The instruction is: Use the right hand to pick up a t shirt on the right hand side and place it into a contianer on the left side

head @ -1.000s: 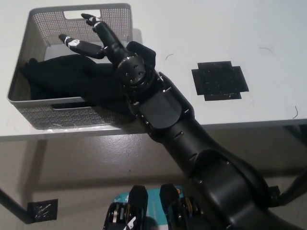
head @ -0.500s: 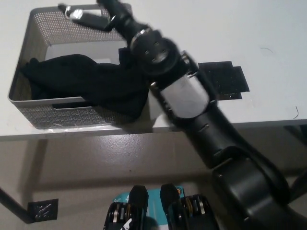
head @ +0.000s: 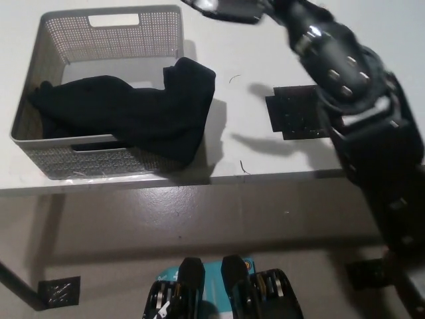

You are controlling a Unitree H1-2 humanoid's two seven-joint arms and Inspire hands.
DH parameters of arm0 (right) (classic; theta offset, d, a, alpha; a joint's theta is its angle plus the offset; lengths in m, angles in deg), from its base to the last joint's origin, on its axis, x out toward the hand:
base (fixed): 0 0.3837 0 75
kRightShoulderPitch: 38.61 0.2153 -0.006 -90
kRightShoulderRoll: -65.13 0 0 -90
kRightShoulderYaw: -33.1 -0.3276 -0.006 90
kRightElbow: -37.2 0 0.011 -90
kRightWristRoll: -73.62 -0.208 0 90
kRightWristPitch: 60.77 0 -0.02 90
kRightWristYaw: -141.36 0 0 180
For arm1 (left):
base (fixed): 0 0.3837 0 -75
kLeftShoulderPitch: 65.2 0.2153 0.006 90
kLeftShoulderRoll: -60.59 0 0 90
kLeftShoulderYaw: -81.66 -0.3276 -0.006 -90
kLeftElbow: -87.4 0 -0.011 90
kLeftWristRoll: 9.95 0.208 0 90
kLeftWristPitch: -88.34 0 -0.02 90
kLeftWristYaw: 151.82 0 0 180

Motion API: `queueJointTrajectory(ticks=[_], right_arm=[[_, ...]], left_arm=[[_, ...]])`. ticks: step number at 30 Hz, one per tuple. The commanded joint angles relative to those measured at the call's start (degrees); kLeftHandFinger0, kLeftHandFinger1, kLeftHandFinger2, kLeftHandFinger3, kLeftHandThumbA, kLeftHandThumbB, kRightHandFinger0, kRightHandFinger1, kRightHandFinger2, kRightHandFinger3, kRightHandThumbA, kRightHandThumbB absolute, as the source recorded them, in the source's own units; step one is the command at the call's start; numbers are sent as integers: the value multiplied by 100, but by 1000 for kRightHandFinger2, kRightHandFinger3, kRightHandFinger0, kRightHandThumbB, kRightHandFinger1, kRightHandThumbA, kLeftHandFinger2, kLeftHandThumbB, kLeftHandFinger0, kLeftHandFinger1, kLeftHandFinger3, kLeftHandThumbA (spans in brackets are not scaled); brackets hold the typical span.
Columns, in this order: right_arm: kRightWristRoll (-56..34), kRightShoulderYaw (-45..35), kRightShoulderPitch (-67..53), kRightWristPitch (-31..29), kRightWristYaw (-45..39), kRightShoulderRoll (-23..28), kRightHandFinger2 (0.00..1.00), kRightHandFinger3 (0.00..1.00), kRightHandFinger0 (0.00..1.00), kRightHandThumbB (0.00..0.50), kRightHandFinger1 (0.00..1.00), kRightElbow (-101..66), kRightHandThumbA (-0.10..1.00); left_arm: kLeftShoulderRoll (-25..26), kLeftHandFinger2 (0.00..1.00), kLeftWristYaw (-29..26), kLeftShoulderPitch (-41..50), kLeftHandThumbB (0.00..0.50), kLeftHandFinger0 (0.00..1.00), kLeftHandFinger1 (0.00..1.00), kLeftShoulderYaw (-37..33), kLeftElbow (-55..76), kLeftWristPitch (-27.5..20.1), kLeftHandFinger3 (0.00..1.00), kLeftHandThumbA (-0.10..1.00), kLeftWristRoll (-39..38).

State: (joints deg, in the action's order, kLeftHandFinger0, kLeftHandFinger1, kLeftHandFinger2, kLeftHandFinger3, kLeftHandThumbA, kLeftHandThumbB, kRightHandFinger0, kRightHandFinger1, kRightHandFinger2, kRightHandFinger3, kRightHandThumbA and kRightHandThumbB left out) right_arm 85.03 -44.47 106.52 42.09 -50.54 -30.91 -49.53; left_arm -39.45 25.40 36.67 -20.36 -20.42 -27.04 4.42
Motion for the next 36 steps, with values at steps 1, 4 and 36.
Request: queueJointTrajectory(ticks=[1, 4, 36], right_arm=[[-100, 41, -1044, 105, -583, 671, 1000, 1000, 1000, 264, 1000, -1965, 761], [-196, -196, -2343, -203, -308, 815, 1000, 1000, 1000, 278, 1000, -2511, 784], [729, 76, -7430, -3979, 2233, 1147, 1000, 1000, 1000, 289, 1000, 1765, 1000]], left_arm=[[205, 1000, -275, 105, 218, 916, 1000, 186, -186, -154, 1000, 1000, -251], [214, 1000, -286, 54, 204, 921, 1000, 237, -302, -154, 1000, 1000, -331], [175, 1000, -570, 143, 287, 1000, 1000, 741, -246, -154, 1000, 1000, -925]])
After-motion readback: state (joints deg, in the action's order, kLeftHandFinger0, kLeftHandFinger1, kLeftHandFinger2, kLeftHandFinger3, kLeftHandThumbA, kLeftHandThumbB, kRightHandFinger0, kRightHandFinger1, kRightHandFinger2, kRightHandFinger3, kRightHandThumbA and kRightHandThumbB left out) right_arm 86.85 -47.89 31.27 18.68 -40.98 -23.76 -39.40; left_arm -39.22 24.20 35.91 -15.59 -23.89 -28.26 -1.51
